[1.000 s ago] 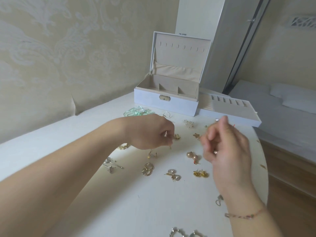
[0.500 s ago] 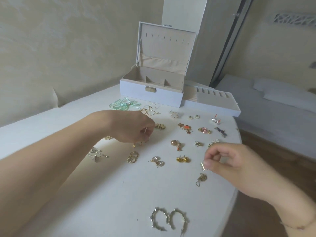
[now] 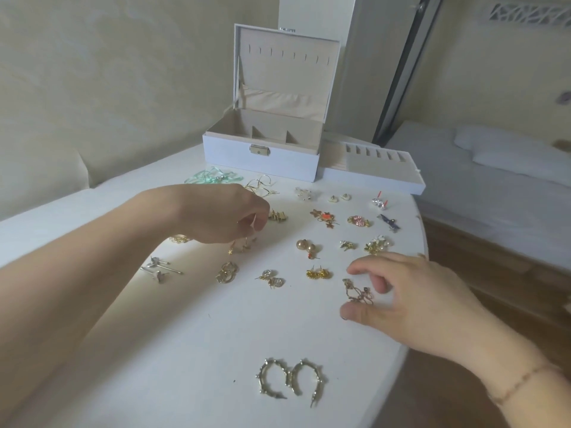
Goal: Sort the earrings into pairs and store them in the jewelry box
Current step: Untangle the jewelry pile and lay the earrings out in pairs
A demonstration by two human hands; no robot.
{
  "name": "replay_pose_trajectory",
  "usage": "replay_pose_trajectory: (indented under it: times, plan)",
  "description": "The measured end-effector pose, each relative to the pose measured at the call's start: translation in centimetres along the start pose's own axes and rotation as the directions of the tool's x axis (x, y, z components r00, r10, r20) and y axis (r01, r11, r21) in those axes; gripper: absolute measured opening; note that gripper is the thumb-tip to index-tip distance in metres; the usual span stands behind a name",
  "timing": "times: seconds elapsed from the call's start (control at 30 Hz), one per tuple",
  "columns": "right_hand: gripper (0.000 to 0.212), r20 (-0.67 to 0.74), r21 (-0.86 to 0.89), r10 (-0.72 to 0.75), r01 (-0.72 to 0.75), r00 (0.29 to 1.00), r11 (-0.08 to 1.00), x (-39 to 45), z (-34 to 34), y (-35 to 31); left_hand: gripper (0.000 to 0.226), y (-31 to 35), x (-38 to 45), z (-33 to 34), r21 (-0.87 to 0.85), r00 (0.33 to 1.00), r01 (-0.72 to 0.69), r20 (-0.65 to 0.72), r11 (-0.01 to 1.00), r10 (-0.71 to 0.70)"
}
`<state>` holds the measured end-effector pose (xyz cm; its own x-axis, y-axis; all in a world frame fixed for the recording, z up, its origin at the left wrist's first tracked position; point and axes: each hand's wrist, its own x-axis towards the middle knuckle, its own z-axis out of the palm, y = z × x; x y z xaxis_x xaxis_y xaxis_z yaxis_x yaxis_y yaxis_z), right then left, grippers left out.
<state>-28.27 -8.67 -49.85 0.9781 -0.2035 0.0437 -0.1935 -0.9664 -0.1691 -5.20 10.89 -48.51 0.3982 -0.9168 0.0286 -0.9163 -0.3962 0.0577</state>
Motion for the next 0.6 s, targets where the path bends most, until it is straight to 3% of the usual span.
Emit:
replay_pose_trajectory:
  times: [0.13,0.23,0.37,0.5,0.6]
  plan:
    - [0.04,-0.07,0.021,-0.052,0.053,0.996,0.998,0.4,0.9,0.3,0.009,0.6,0.1,-0.9,-0.042,0.968,0.095,0.239,0.995,-0.082]
    - [0.015,-0.146,0.005,-0.072,0.074,0.987,0.997,1.2,1.7,0.9,0.008,0.6,0.2,-1.0,-0.052,0.964,0.104,0.253,0.993,-0.088]
    - [0.003,-0.233,-0.007,-0.035,0.034,0.972,0.999,2.3,2.2,1.8,0.006,1.0,0.1,-1.2,-0.032,0.961,0.104,0.26,0.994,-0.092]
    - [0.019,-0.339,0.014,-0.026,0.033,0.941,0.999,2.3,2.5,1.9,0.008,1.0,0.1,-1.3,-0.021,0.969,0.102,0.229,0.995,-0.094]
    - [0.036,-0.501,0.041,-0.037,0.066,0.865,0.997,1.7,1.7,0.8,0.007,1.1,0.0,-1.4,-0.023,0.977,0.097,0.192,0.995,-0.091]
